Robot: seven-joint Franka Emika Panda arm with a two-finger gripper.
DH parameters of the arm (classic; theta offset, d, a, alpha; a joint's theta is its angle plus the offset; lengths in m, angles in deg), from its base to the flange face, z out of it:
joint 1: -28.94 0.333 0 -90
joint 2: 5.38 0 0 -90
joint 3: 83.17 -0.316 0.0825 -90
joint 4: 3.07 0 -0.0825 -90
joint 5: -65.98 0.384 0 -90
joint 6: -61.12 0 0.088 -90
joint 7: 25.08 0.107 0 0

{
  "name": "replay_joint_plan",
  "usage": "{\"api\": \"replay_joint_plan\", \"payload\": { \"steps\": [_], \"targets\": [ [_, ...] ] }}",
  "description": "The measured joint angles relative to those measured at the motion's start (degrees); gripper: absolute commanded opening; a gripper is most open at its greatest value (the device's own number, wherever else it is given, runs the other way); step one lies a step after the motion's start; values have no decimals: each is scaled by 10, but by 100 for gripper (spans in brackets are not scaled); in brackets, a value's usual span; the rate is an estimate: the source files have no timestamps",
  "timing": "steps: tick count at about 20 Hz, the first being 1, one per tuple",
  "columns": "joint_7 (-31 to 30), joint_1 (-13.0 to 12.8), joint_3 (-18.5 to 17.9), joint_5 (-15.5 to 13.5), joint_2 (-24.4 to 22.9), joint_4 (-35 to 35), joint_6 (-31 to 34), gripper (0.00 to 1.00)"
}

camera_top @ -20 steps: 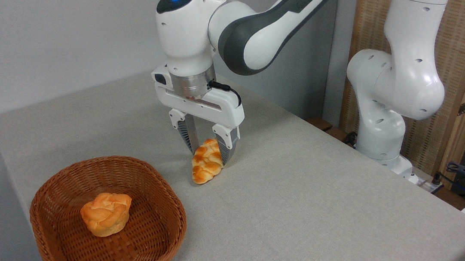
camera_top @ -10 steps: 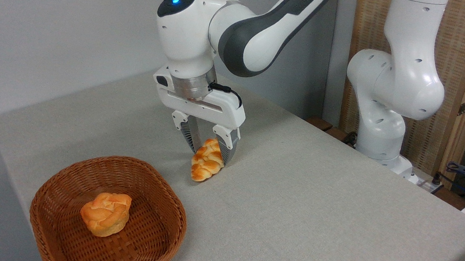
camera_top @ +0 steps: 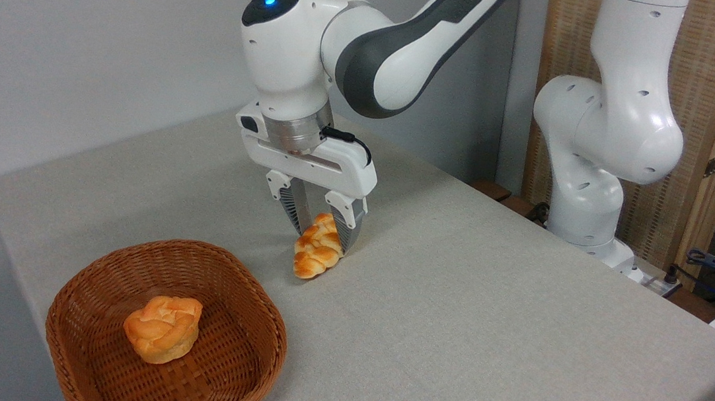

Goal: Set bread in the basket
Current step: 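Close the gripper fingers around the middle of the braided roll, then lift the braided roll and carry it over the wicker basket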

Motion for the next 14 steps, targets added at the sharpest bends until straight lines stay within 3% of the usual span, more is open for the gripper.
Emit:
{"api": "replay_joint_plan", "payload": {
  "steps": [14],
  "targets": [
    [5,-1,0,7,-2,18,9,21]
  ]
}}
